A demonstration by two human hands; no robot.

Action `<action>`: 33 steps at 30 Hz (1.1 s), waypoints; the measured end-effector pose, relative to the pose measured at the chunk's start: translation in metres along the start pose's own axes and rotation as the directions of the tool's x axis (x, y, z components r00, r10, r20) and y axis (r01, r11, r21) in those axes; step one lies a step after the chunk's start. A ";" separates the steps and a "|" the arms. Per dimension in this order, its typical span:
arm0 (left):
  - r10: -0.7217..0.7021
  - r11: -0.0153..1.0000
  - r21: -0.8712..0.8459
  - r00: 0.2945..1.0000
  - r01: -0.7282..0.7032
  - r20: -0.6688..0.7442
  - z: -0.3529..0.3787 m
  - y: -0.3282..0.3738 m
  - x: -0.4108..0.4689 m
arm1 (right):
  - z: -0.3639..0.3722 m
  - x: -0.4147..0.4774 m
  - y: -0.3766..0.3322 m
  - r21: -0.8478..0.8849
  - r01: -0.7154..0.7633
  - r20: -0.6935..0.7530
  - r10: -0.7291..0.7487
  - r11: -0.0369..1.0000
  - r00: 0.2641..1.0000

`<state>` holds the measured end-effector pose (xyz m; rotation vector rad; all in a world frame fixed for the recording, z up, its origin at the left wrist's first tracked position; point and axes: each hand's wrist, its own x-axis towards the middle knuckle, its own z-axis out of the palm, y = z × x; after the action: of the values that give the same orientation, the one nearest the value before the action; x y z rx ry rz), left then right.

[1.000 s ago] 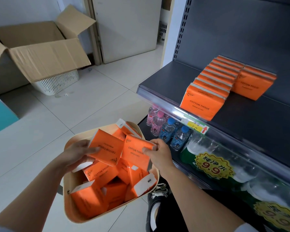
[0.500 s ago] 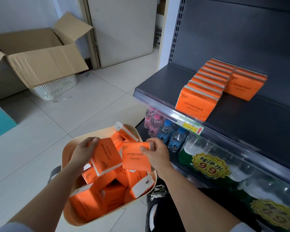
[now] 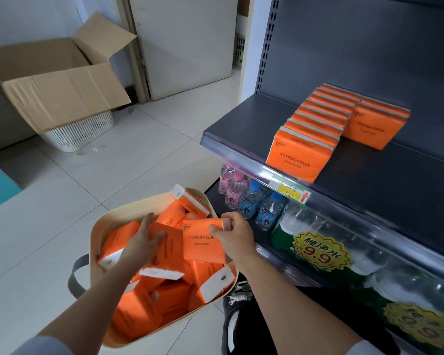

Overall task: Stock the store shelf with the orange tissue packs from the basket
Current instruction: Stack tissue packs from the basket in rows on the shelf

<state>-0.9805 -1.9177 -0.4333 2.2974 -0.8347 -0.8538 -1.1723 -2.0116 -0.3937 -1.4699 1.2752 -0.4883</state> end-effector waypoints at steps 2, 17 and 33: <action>-0.016 1.000 0.019 1.000 0.016 0.000 0.003 0.002 -0.004 | 0.001 0.002 0.000 -0.029 -0.009 0.008 0.009 1.000 1.000; -0.070 0.937 -0.278 0.891 0.213 0.448 -0.019 0.009 -0.006 | -0.008 0.005 -0.015 -0.096 0.012 0.005 -0.012 0.995 1.000; 0.353 0.819 -0.475 0.935 -0.322 -0.026 -0.032 0.134 -0.048 | -0.152 -0.034 -0.063 -0.072 0.241 -0.275 -0.251 0.968 0.928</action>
<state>-1.0352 -1.9634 -0.3059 1.6401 -0.9086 -0.8576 -1.2822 -2.0586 -0.2753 -1.6443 1.3291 -0.8716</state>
